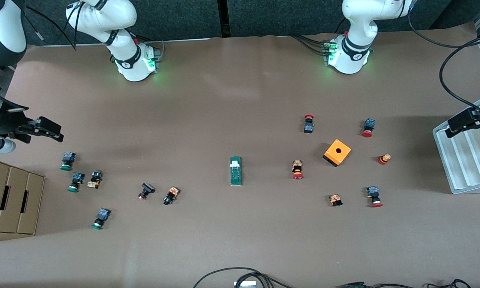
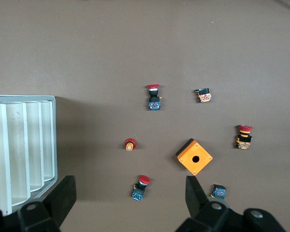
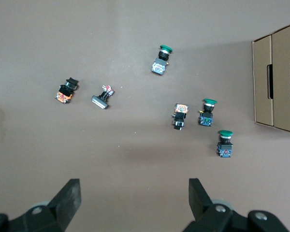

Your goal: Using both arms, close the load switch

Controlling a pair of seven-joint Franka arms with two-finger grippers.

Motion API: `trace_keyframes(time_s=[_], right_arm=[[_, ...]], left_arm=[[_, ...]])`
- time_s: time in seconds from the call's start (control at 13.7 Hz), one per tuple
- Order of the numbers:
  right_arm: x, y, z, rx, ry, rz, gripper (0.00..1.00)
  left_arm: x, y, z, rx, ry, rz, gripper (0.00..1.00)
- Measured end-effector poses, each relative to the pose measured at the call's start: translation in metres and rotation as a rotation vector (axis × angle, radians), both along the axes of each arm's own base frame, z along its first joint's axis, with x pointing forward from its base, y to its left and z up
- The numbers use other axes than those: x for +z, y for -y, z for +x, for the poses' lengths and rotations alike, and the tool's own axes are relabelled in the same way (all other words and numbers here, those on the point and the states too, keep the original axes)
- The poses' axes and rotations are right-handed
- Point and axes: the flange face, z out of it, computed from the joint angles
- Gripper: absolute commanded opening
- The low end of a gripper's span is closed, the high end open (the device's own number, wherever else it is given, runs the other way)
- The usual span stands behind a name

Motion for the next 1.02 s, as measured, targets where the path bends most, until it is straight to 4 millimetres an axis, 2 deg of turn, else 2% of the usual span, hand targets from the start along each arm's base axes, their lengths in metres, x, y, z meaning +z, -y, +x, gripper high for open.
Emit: trace_keyframes(time_s=[1.02], right_arm=[[0.0014, -0.0007, 0.0019, 0.001, 0.017, 0.0, 0.99]], left_arm=[[-0.0001, 0.0, 0.0, 0.0, 0.0, 0.0, 1.0]])
